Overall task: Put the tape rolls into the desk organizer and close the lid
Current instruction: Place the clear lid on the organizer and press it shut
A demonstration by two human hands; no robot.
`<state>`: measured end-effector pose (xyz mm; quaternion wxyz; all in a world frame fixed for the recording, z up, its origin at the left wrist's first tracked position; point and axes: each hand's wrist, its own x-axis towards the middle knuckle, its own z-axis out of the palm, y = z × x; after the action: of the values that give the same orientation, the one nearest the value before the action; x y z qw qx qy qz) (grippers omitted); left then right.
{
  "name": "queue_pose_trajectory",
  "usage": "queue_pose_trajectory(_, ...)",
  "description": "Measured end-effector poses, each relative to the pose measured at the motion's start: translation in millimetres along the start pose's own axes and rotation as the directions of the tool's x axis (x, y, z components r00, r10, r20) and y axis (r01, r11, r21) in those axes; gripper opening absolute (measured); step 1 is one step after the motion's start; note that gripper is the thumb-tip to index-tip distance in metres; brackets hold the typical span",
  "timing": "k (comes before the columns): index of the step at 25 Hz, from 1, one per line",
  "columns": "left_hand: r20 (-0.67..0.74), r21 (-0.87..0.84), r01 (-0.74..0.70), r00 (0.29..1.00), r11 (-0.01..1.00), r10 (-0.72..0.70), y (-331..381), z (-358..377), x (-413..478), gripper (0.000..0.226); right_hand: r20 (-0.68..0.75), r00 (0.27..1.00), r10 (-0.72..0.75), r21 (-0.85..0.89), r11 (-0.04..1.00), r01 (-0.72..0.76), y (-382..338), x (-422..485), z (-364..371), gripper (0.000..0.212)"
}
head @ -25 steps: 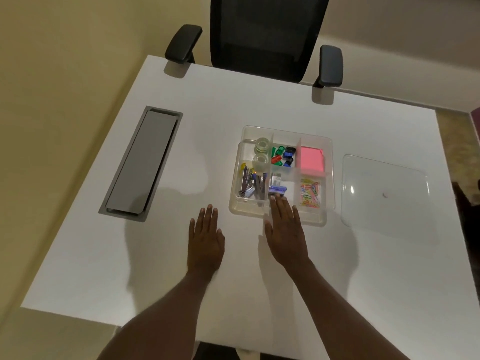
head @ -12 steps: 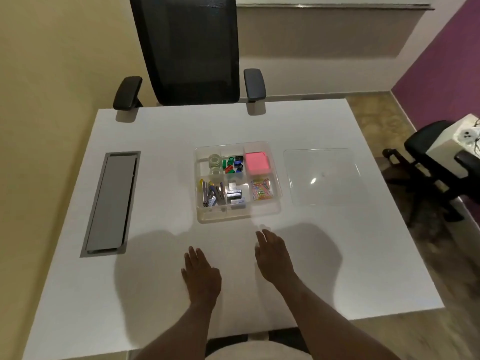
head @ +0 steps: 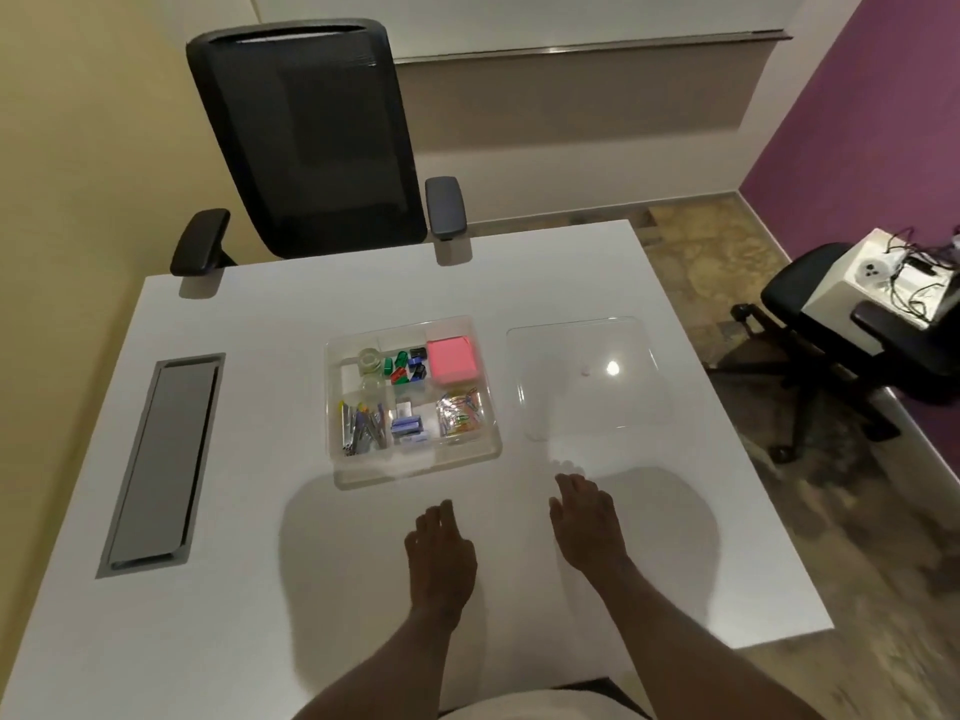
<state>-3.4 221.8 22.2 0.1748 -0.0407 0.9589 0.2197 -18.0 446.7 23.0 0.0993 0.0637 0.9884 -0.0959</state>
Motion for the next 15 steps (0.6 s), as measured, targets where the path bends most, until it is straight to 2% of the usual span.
queue_pose_trajectory(8,0.021,-0.118,-0.103,0.994,0.988,0.106,122.3,12.6,58.7,0.045,-0.016,0.993,0.117,0.037,0.992,-0.117,111.9,63.0,-36.1,0.033)
queue_pose_trajectory(15,0.043,-0.183,-0.011,0.999,0.983,0.02,170.6,17.0,128.1,0.051,-0.022,0.985,0.171,0.149,0.975,-0.166,171.3,136.0,-64.9,0.036)
